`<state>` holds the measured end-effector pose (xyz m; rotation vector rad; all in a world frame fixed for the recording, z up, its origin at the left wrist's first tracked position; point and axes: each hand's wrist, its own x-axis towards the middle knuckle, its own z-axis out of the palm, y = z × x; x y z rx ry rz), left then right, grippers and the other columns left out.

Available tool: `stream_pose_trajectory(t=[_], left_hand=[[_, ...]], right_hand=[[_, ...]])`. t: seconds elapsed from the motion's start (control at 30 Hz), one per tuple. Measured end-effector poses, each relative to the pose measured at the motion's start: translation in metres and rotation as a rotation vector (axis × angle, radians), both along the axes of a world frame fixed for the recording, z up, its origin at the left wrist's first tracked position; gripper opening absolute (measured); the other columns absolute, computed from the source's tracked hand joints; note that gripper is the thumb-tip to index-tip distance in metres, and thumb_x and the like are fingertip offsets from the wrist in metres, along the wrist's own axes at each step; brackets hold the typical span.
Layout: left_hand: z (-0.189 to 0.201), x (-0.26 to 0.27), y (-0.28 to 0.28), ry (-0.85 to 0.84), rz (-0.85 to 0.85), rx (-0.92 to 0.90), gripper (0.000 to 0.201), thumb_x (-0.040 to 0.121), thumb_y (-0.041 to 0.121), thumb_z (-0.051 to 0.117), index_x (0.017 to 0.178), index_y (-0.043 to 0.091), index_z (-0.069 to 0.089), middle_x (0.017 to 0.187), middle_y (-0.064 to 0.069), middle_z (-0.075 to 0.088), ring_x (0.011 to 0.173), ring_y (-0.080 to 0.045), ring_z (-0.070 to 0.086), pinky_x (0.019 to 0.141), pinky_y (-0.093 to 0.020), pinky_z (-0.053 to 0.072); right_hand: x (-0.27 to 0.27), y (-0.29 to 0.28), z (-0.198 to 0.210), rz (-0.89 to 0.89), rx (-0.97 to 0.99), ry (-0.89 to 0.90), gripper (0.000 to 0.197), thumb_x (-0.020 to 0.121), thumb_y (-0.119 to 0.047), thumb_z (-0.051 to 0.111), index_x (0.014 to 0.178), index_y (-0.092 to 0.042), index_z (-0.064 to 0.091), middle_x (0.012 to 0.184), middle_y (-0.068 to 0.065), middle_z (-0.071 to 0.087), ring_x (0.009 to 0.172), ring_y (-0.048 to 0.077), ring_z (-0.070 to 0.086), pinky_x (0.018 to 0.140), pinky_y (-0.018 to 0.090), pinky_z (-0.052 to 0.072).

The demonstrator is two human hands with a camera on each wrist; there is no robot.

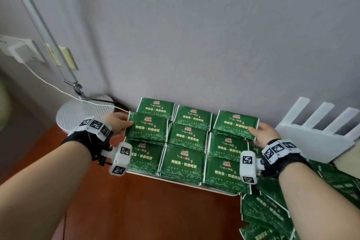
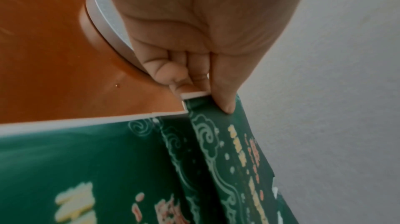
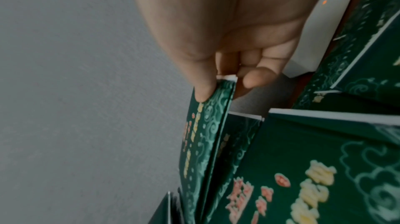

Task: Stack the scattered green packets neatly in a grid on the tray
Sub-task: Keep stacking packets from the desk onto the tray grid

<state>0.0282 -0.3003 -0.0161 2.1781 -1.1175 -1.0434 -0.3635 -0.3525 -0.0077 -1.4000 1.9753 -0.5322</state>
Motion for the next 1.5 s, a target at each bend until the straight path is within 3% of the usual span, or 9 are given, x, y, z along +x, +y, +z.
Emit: stream_pose_trajectory(t=[0.13, 0.33, 0.47, 0.8, 0.97, 1.07, 1.2, 1.3, 1.5], left_hand=[[-0.008, 0.004, -0.004, 0.018, 0.025, -0.005, 0.024, 0.085, 0.013, 0.063, 0.107, 0.005, 0.062, 0.066, 0.0, 0.057, 0.051, -0.01, 0.046, 0.035, -0.012, 0.037], [-0.013, 0.01, -0.005, -0.014, 0.009, 0.003, 0.027, 0.085, 0.009, 0.063, 0.112, 0.004, 0.062, 0.068, -0.002, 0.059, 0.053, -0.013, 0.048, 0.045, -0.019, 0.041], [-0.015, 0.01, -0.005, -0.049, -0.017, 0.005, 0.024, 0.085, 0.01, 0.063, 0.108, 0.003, 0.063, 0.069, -0.001, 0.058, 0.053, -0.011, 0.048, 0.034, -0.01, 0.039], [-0.02, 0.01, -0.011, -0.093, -0.053, 0.003, 0.028, 0.086, 0.013, 0.063, 0.112, 0.004, 0.061, 0.08, 0.001, 0.059, 0.065, -0.01, 0.054, 0.058, -0.019, 0.046], [-0.017, 0.009, -0.012, -0.165, -0.11, 0.005, 0.028, 0.087, 0.016, 0.062, 0.113, 0.005, 0.06, 0.086, -0.001, 0.058, 0.061, -0.009, 0.053, 0.039, -0.007, 0.043], [-0.019, 0.011, -0.013, -0.186, -0.12, 0.011, 0.027, 0.086, 0.015, 0.062, 0.112, 0.004, 0.06, 0.092, -0.005, 0.059, 0.061, -0.009, 0.052, 0.038, -0.005, 0.042], [-0.02, 0.011, -0.015, -0.206, -0.122, 0.011, 0.029, 0.086, 0.013, 0.062, 0.113, 0.003, 0.058, 0.101, -0.01, 0.061, 0.069, -0.015, 0.056, 0.057, -0.019, 0.049], [-0.015, 0.01, -0.013, -0.222, -0.084, 0.004, 0.035, 0.086, 0.013, 0.063, 0.118, 0.004, 0.056, 0.114, -0.013, 0.061, 0.089, -0.024, 0.06, 0.075, -0.033, 0.052], [0.013, -0.005, 0.006, -0.326, -0.083, -0.061, 0.055, 0.083, 0.022, 0.066, 0.132, 0.008, 0.046, 0.125, -0.013, 0.057, 0.113, -0.029, 0.054, 0.093, -0.033, 0.042]], right_hand=[[0.004, -0.005, -0.006, -0.001, -0.011, 0.025, 0.035, 0.095, -0.025, 0.048, 0.124, -0.006, 0.054, 0.117, 0.014, 0.061, 0.082, 0.024, 0.055, 0.085, 0.039, 0.046], [0.001, -0.007, -0.019, -0.046, -0.012, 0.022, 0.032, 0.096, -0.019, 0.045, 0.124, -0.008, 0.057, 0.114, 0.015, 0.063, 0.079, 0.024, 0.055, 0.083, 0.038, 0.048], [0.0, -0.007, -0.024, -0.062, 0.002, 0.037, 0.031, 0.096, -0.02, 0.046, 0.122, -0.009, 0.059, 0.113, 0.015, 0.064, 0.079, 0.024, 0.056, 0.085, 0.04, 0.048], [0.0, -0.017, -0.033, -0.017, 0.025, 0.066, 0.036, 0.095, -0.02, 0.047, 0.128, -0.006, 0.053, 0.126, 0.012, 0.058, 0.11, 0.031, 0.057, 0.096, 0.037, 0.043], [-0.003, -0.022, -0.041, -0.036, 0.025, 0.079, 0.036, 0.094, -0.022, 0.05, 0.127, -0.009, 0.054, 0.125, 0.011, 0.059, 0.11, 0.03, 0.058, 0.097, 0.037, 0.043], [-0.003, -0.024, -0.042, -0.034, 0.026, 0.105, 0.036, 0.094, -0.022, 0.05, 0.127, -0.009, 0.054, 0.128, 0.011, 0.057, 0.113, 0.03, 0.055, 0.101, 0.037, 0.041], [-0.006, -0.023, -0.042, -0.009, 0.026, 0.144, 0.035, 0.094, -0.02, 0.049, 0.127, -0.008, 0.054, 0.127, 0.011, 0.058, 0.116, 0.029, 0.054, 0.099, 0.033, 0.039], [-0.011, -0.021, -0.036, -0.012, 0.013, 0.146, 0.037, 0.092, -0.02, 0.052, 0.127, -0.008, 0.054, 0.128, 0.013, 0.057, 0.118, 0.029, 0.052, 0.103, 0.032, 0.037], [-0.03, 0.006, 0.01, 0.031, -0.046, 0.193, 0.045, 0.091, -0.022, 0.054, 0.133, -0.009, 0.047, 0.142, 0.016, 0.04, 0.124, 0.032, 0.045, 0.107, 0.034, 0.031]])
